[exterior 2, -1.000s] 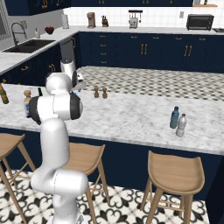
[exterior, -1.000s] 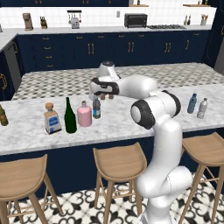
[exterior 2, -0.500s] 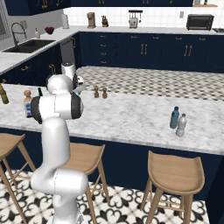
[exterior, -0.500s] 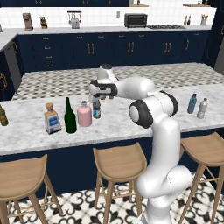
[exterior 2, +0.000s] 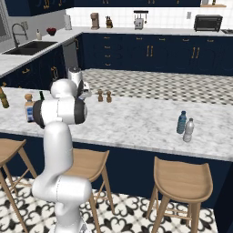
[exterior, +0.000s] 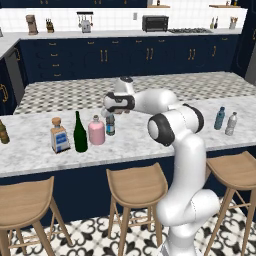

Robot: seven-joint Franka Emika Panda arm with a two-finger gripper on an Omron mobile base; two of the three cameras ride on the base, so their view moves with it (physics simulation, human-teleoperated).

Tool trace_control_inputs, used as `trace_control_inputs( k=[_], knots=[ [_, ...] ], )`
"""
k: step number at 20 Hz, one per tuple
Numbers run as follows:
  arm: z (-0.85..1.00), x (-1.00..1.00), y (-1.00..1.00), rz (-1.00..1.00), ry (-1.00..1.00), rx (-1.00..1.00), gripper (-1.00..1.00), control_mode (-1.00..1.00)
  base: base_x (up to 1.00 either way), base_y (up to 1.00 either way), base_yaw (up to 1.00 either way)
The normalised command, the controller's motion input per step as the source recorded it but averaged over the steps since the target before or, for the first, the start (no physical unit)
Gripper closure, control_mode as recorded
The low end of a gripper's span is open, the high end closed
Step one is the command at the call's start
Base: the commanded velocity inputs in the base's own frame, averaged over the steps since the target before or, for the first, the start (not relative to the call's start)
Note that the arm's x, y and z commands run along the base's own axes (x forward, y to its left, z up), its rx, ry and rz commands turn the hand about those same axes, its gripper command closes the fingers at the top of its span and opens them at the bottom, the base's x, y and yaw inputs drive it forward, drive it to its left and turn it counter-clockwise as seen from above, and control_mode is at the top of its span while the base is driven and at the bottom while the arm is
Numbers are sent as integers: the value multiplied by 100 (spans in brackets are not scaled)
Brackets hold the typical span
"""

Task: Move the plastic bottles in the middle to the plastics group, and the glass bottles in the middle to the glass group.

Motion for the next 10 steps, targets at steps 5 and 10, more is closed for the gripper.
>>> trace_control_inputs(
  k=[5,10],
  knots=[
    [0,16,0,-4,0,-4,-100,-100,0,0,0],
    [0,19,2,-1,0,-6,-100,-100,0,0,0]
  ],
)
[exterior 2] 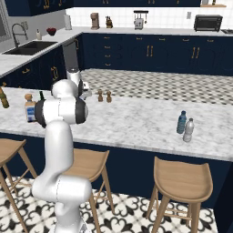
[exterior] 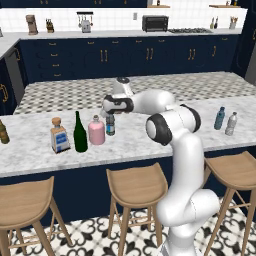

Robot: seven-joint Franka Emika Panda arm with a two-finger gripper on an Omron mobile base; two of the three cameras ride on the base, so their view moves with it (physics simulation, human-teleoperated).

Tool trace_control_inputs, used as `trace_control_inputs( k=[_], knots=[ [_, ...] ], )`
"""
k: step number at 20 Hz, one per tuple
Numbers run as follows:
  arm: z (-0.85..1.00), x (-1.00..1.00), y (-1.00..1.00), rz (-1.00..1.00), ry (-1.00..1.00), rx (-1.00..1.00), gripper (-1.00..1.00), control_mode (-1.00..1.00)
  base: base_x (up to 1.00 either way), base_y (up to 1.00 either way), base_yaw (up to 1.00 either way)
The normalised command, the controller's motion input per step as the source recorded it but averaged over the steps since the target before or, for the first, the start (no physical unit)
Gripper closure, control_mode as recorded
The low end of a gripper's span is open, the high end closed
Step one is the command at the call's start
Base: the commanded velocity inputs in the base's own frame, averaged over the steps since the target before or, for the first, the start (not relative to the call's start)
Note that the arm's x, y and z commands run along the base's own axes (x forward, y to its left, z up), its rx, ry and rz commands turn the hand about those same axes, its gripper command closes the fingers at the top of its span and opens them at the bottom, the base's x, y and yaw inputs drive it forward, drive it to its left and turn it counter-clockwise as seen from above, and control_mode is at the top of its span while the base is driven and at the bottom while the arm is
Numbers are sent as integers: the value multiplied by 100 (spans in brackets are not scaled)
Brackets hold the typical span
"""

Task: Move the plastic bottles in the middle to the plastics group, and the glass bottles in the middle to the glass group.

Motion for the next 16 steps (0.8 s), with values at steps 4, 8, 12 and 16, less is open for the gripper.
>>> trace_control_inputs(
  k=[4,8,12,16],
  knots=[
    [0,12,13,0,0,0,-100,-100,0,0,0],
    [-5,6,2,0,0,0,-100,-100,0,0,0],
    [-24,10,0,0,0,0,-100,-100,0,0,0],
    [-33,5,0,0,0,0,-100,-100,0,0,0]
  ],
)
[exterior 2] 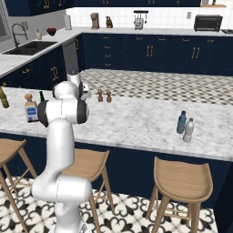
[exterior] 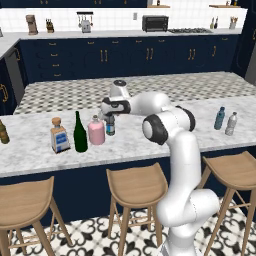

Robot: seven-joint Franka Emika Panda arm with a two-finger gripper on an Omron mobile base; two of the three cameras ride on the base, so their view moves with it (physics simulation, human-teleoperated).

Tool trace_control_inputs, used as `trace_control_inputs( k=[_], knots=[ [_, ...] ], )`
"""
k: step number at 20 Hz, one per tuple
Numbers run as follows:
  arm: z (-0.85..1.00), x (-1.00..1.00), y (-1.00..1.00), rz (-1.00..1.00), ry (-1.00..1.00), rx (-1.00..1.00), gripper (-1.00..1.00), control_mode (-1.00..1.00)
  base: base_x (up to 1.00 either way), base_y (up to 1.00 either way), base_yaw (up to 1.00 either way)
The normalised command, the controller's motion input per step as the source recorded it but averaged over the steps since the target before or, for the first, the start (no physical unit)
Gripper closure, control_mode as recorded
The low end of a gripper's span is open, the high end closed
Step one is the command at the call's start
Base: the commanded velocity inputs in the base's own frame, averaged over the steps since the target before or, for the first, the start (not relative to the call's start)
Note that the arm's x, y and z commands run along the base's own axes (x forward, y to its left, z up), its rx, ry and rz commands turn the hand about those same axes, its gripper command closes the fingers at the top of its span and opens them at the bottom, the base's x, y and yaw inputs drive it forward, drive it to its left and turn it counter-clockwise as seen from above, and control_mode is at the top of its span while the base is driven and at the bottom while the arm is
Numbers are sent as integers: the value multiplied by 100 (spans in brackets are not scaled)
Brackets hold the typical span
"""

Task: Move the plastic bottles in the middle to the plastics group, and the glass bottles in the middle to the glass group.

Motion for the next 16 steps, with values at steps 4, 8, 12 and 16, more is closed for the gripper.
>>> trace_control_inputs(
  k=[4,8,12,16],
  knots=[
    [-8,15,0,0,0,0,-100,-100,0,0,0],
    [0,2,0,0,0,0,-100,-100,0,0,0],
    [0,0,0,0,0,0,-100,-100,0,0,0],
    [0,0,0,0,0,0,100,-100,0,0,0]
  ],
)
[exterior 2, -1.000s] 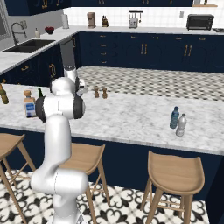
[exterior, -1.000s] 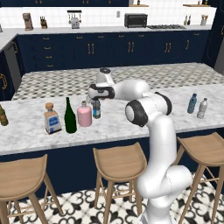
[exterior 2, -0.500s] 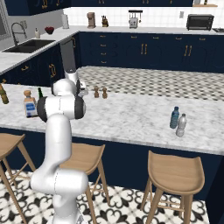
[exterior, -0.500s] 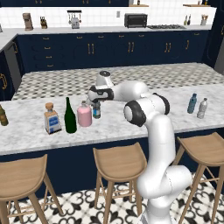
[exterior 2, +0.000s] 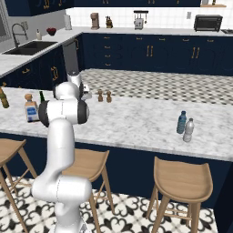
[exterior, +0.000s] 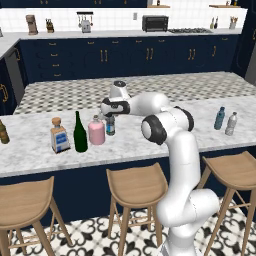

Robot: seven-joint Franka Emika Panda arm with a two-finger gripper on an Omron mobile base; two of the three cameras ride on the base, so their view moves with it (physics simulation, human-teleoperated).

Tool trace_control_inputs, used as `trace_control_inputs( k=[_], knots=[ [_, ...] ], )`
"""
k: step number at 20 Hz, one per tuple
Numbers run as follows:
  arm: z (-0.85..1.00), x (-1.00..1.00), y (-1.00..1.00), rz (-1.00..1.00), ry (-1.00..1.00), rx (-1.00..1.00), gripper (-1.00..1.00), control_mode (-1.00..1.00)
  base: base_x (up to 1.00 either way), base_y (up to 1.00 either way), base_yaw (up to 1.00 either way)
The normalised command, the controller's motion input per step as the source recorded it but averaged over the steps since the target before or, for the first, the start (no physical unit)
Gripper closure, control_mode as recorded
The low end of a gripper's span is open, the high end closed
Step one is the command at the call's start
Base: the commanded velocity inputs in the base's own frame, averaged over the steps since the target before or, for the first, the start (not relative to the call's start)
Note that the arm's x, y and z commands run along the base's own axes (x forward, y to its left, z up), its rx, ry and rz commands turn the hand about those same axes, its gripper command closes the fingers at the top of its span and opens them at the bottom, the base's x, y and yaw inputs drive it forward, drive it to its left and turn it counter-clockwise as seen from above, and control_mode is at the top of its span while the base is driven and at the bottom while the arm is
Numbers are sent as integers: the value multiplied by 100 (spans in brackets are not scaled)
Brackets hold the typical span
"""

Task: Move the plastic bottles in the middle to the plastics group, and the glass bottles in the middle to the glass group.

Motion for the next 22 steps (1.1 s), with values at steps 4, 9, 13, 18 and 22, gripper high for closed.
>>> trace_control_inputs(
  k=[4,9,13,18,22],
  knots=[
    [0,0,-2,0,0,0,100,-100,0,0,0],
    [20,-8,-37,-1,0,0,100,-100,0,0,0],
    [45,-48,-58,-4,0,0,100,-100,0,0,0],
    [44,-74,-60,-7,0,0,100,-100,0,0,0],
    [16,-92,-76,-11,0,0,100,-100,0,0,0]
  ],
)
